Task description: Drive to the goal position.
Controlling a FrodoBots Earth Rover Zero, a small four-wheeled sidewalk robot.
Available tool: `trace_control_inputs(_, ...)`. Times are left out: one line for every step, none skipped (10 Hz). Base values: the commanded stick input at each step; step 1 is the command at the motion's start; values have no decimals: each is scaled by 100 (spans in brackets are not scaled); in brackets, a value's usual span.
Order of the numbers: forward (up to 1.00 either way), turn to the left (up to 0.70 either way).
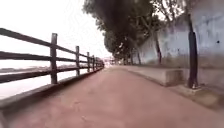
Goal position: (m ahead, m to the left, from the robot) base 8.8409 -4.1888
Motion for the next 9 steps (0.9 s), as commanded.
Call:
trace_control_inputs(100, 28)
trace_control_inputs(100, 4)
trace_control_inputs(100, 0)
trace_control_inputs(100, 0)
trace_control_inputs(100, 0)
trace_control_inputs(100, 0)
trace_control_inputs(100, 0)
trace_control_inputs(100, 0)
trace_control_inputs(100, 0)
